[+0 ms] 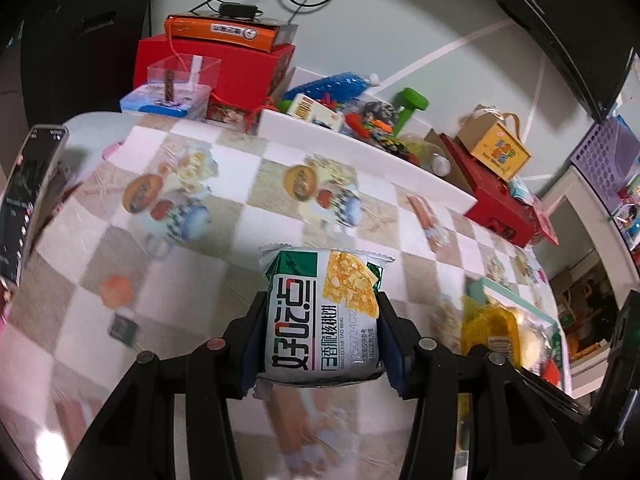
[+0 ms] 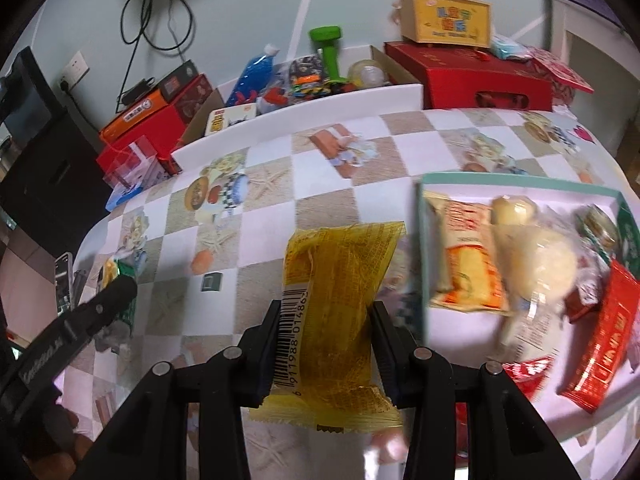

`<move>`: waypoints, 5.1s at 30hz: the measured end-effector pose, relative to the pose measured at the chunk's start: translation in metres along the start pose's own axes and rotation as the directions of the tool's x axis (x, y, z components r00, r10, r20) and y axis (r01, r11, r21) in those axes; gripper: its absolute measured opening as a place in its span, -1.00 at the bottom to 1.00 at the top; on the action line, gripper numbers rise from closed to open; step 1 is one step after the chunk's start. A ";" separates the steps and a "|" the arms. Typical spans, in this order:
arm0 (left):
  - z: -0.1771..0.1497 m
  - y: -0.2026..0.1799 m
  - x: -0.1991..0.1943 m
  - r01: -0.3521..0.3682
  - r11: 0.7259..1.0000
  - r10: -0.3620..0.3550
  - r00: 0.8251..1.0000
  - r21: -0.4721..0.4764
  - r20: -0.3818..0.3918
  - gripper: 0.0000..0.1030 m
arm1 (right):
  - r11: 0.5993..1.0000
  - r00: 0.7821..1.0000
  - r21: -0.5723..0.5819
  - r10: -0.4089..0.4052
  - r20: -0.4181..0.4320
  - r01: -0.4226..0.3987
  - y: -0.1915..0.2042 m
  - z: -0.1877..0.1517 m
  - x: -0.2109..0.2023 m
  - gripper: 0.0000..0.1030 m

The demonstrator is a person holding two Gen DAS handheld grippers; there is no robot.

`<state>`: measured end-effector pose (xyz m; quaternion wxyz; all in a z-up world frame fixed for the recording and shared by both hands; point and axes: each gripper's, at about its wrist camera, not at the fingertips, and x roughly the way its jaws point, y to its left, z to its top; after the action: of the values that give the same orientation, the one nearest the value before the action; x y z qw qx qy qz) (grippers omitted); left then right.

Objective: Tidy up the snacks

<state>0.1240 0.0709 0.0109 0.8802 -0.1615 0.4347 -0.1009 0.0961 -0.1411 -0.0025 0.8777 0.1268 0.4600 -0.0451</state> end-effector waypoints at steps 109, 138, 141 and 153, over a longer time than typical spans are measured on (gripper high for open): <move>-0.062 -0.212 0.044 0.078 0.930 -0.045 0.994 0.360 -0.098 0.35 | 0.953 0.995 0.297 -0.080 0.060 0.059 -0.211 0.007 -0.060 0.34; -0.051 -0.151 0.045 -0.194 0.940 0.208 0.978 0.280 -0.019 1.00 | 0.975 0.989 0.184 -0.138 0.050 0.127 -0.176 0.010 -0.052 1.00; -0.049 -0.148 0.038 -0.191 0.951 0.200 0.980 0.245 -0.012 1.00 | 0.975 0.988 0.176 -0.146 0.047 0.136 -0.172 0.010 -0.053 1.00; -0.049 -0.138 0.012 -0.289 0.926 0.283 0.957 0.242 0.060 1.00 | 0.983 0.985 0.107 -0.156 0.074 0.148 -0.147 0.009 -0.068 1.00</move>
<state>0.0876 -0.0709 0.0256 0.9038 0.0140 0.4272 -0.0232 0.0351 -0.2875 0.0315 0.8823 0.1337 0.4288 -0.1405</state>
